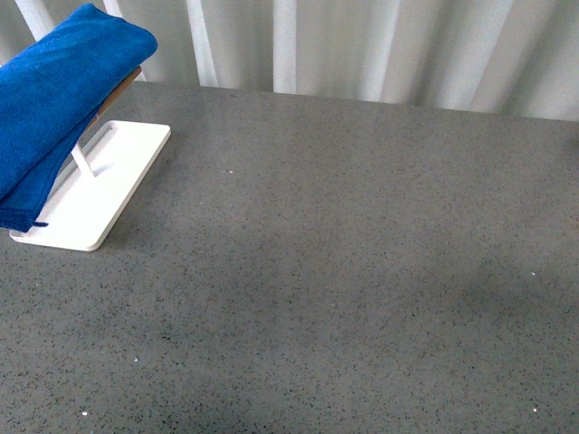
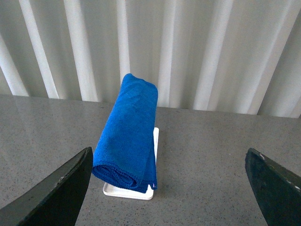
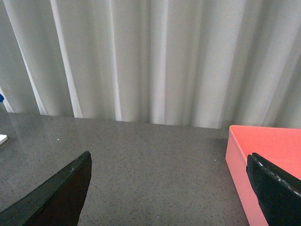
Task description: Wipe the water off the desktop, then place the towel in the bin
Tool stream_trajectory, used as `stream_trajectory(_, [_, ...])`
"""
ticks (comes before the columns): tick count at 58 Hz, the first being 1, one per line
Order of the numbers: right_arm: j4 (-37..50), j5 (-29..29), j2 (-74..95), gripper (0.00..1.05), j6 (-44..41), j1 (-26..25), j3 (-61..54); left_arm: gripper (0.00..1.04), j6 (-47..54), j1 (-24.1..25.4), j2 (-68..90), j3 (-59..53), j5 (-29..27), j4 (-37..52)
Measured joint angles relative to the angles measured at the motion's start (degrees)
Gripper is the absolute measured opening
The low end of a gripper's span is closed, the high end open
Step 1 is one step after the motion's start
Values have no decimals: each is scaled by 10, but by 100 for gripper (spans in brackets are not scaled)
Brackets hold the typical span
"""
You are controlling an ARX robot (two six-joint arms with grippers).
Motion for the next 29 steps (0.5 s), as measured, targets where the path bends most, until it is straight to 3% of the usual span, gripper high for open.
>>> stream_trajectory(29, [0, 0, 0, 98, 0, 0, 0, 98, 0, 0, 0, 0, 0, 0])
